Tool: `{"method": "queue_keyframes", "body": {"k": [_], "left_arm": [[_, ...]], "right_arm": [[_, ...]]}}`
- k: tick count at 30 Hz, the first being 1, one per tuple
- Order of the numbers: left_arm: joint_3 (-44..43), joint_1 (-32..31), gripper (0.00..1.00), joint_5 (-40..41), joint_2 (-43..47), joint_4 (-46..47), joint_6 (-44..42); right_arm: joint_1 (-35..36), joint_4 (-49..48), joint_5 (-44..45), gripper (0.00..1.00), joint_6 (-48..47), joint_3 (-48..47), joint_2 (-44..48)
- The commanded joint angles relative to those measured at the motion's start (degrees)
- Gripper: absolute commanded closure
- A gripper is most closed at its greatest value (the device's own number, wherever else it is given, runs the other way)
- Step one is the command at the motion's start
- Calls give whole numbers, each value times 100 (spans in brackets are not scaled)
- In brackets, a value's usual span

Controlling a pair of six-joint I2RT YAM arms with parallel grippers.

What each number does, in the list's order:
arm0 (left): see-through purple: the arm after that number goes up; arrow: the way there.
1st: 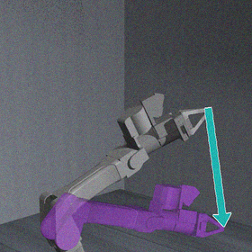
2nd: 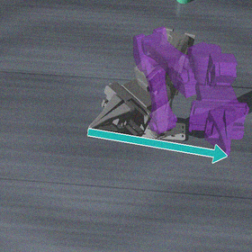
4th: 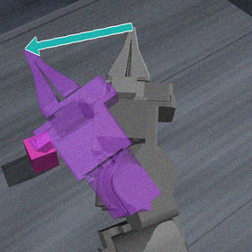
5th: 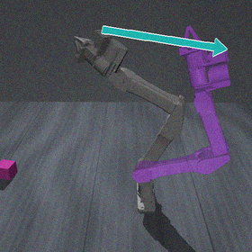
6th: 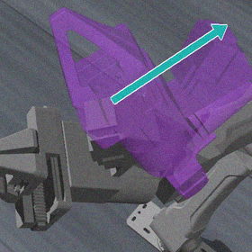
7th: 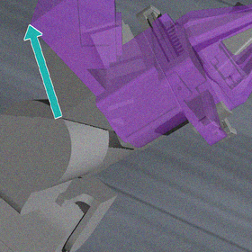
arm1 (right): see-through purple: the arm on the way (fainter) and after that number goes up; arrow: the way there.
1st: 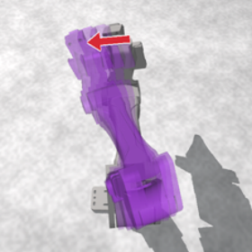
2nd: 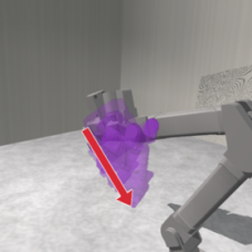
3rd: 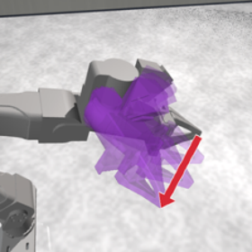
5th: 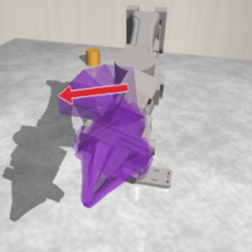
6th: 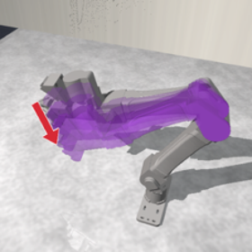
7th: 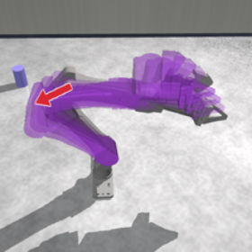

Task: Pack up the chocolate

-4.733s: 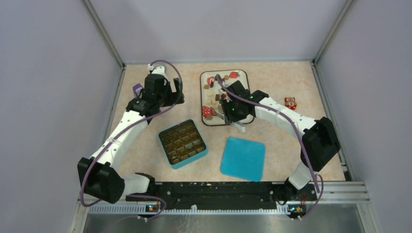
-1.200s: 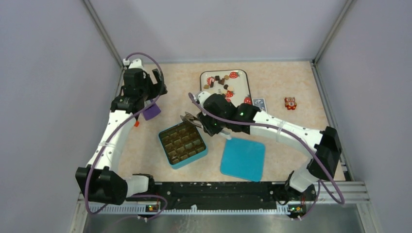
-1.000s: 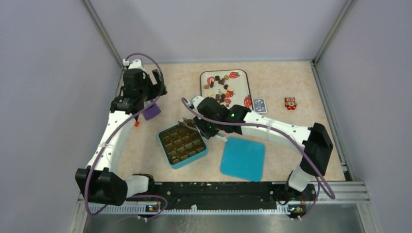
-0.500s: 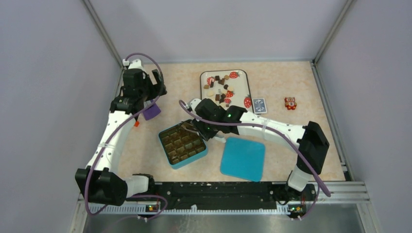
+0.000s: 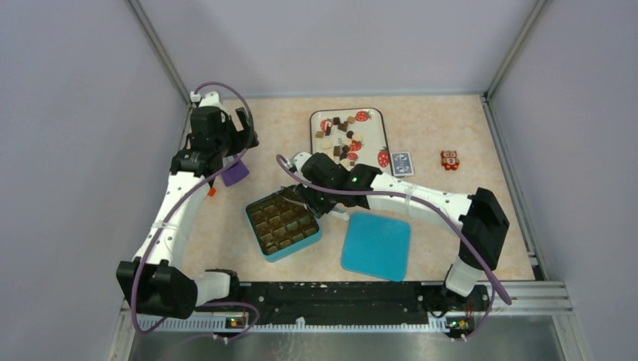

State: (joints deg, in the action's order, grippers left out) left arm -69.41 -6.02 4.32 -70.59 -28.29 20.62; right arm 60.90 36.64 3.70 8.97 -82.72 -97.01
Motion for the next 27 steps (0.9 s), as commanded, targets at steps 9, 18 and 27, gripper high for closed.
{"method": "queue_keyframes", "body": {"k": [9, 18, 27], "left_arm": [[9, 31, 1, -46, 162, 181, -67], [21, 31, 1, -75, 191, 192, -67], [32, 29, 1, -123, 160, 219, -28]], "right_arm": [[24, -552, 609, 86, -29, -164, 596], [-1322, -514, 867, 78, 674, 831, 1345], [-1871, -606, 840, 66, 978, 1791, 1530]]}}
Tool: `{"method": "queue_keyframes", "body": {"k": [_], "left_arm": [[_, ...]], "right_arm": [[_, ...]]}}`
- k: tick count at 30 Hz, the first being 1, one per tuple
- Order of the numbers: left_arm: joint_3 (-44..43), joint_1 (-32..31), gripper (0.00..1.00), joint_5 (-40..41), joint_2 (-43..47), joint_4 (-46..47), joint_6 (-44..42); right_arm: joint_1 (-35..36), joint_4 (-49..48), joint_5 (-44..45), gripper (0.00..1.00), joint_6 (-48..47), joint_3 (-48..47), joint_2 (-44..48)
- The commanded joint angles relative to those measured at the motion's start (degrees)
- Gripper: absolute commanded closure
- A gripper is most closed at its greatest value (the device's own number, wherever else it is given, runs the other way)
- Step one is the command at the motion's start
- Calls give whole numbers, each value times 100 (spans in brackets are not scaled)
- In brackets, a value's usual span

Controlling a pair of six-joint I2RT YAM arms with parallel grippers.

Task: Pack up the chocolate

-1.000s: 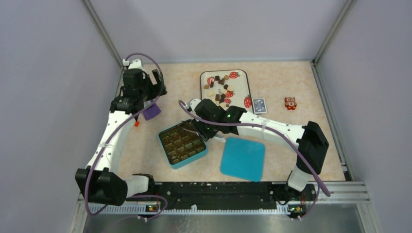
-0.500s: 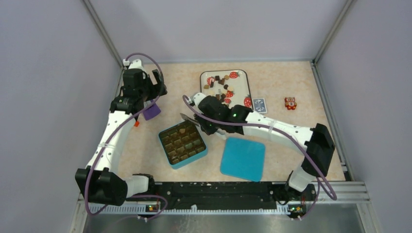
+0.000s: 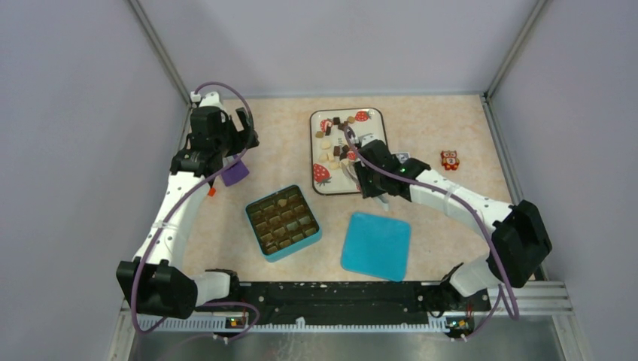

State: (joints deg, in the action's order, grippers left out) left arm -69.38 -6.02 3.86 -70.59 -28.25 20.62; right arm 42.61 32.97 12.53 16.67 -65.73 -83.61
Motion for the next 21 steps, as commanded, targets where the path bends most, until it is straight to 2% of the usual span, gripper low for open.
{"method": "queue_keyframes", "body": {"k": [1, 8, 21], "left_arm": [[27, 31, 1, -81, 159, 215, -24], [40, 31, 1, -79, 167, 210, -23], [30, 31, 1, -61, 164, 212, -23]], "right_arm": [[-42, -278, -58, 65, 210, 118, 162], [-51, -459, 109, 60, 177, 157, -197], [-51, -782, 286, 58, 68, 9, -682]]}}
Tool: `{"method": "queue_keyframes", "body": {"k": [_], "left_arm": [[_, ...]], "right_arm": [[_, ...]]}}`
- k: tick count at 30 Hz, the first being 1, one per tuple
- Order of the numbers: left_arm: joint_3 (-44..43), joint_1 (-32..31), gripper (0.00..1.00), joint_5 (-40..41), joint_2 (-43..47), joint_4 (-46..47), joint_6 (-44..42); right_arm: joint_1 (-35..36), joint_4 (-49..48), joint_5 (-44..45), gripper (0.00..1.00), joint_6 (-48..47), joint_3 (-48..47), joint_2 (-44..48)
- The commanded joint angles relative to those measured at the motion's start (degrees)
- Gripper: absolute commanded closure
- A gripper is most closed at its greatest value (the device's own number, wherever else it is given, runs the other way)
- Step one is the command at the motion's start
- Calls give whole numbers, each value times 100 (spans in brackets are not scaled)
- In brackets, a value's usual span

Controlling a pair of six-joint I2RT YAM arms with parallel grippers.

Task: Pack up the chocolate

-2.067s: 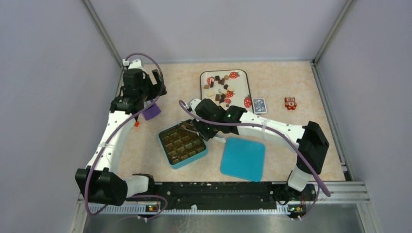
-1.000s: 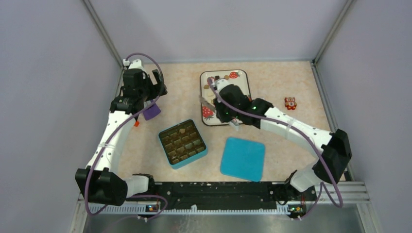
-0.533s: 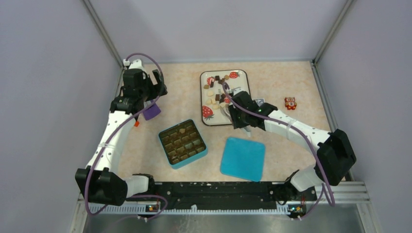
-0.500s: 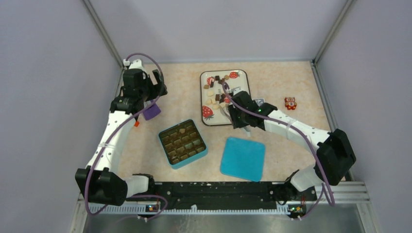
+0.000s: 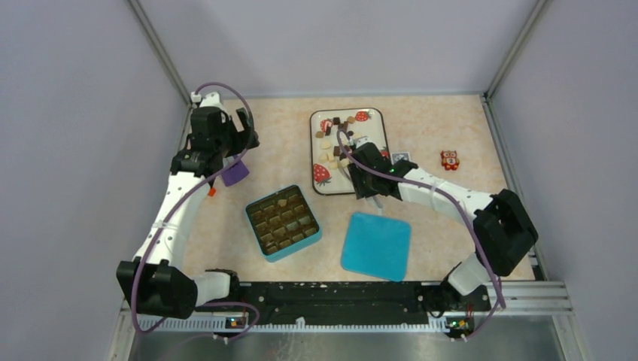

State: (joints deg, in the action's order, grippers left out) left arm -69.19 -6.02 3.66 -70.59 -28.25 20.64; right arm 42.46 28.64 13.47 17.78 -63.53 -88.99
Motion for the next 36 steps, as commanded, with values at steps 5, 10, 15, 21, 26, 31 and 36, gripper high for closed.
{"method": "queue_keyframes", "body": {"k": [5, 10, 15, 21, 26, 31, 36], "left_arm": [[-12, 31, 1, -93, 128, 229, -30], [-11, 31, 1, -108, 112, 241, -49], [-16, 31, 1, -153, 64, 267, -52], [20, 31, 1, -147, 63, 285, -52], [56, 31, 1, -129, 35, 292, -52], [66, 31, 1, -140, 33, 324, -34], [62, 31, 1, -122, 27, 307, -43]], "right_arm": [[-36, -446, 230, 56, -48, -276, -320], [-40, -496, 308, 60, -23, -275, -293], [-36, -451, 268, 74, -61, -266, -131], [-36, -250, 139, 83, -202, -286, 202], [-36, 12, 68, 86, -308, -394, 459], [-36, 230, -32, 86, -366, -532, 620], [2, 290, -247, 88, -499, -553, 884]]}}
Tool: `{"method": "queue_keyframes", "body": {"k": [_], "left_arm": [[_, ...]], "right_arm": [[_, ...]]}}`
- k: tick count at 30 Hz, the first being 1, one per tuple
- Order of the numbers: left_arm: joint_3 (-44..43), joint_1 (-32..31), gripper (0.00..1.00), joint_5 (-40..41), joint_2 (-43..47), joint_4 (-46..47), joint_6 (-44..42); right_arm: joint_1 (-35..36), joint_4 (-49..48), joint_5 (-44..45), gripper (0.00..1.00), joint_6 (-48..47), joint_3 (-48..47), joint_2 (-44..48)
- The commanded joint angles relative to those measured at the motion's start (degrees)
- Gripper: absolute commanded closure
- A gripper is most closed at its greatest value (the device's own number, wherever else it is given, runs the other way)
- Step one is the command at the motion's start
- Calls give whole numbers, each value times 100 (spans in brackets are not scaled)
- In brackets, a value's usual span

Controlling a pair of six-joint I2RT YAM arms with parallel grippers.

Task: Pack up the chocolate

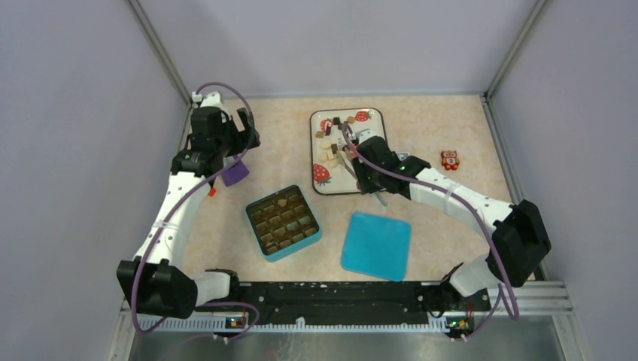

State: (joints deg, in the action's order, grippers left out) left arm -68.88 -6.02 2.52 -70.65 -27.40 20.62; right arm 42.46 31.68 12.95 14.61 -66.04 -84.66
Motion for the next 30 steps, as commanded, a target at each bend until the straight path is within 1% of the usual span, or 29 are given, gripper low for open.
{"method": "queue_keyframes", "body": {"k": [1, 6, 11, 15, 21, 26, 30], "left_arm": [[26, 31, 1, 0, 36, 216, -48], [-38, 29, 1, 77, 20, 165, -41], [-255, 31, 1, 65, -46, 130, -45], [-365, 31, 1, 109, -55, 108, -71], [-367, 40, 1, 221, 50, 10, -130], [-407, 40, 1, 240, 66, -37, -181], [-384, 40, 1, 227, 78, -24, -140]], "right_arm": [[35, -13, -257, 88, -239, -297, 529], [407, 154, -464, 88, -616, -397, 811], [1014, 253, -791, 88, -749, -572, 909], [1375, 194, -1090, 88, -754, -614, 769], [1712, 91, -1497, 88, -791, -628, 386], [1898, 33, -1706, 87, -821, -550, 167], [1963, 78, -1700, 87, -912, -553, 6]]}}
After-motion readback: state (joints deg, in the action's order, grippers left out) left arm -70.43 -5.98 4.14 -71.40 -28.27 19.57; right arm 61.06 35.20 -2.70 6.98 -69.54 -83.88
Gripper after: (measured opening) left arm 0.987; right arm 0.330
